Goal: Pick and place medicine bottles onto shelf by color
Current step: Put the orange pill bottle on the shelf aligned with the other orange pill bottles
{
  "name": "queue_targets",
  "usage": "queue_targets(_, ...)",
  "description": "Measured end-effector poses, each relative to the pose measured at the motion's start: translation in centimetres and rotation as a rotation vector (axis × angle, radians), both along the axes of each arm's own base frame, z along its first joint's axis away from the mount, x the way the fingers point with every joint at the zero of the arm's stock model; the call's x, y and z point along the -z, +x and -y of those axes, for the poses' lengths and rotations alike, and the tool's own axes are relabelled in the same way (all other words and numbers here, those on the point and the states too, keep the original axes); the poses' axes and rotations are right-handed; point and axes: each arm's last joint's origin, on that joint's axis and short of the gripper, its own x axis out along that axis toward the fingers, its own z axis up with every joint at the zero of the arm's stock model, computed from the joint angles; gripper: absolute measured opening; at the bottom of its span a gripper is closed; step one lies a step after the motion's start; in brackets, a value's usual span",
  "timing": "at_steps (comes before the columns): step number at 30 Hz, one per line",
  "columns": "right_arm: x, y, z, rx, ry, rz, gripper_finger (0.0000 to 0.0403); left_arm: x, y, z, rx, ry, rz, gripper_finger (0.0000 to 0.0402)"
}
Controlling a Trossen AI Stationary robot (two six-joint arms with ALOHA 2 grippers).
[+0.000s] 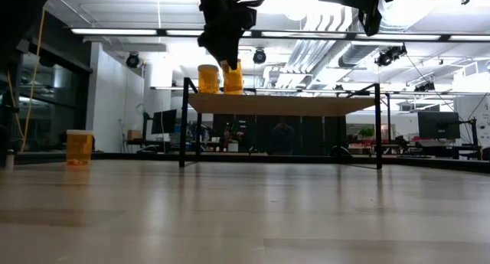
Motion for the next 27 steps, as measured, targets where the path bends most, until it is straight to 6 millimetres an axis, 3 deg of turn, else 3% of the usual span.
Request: queue_targets(27, -0.01, -0.01, 0.05, 0.019, -0.003, 0.001, 0.0000, 0.03, -0.15, -0.28, 0.085, -0.048, 0.005, 0.0209)
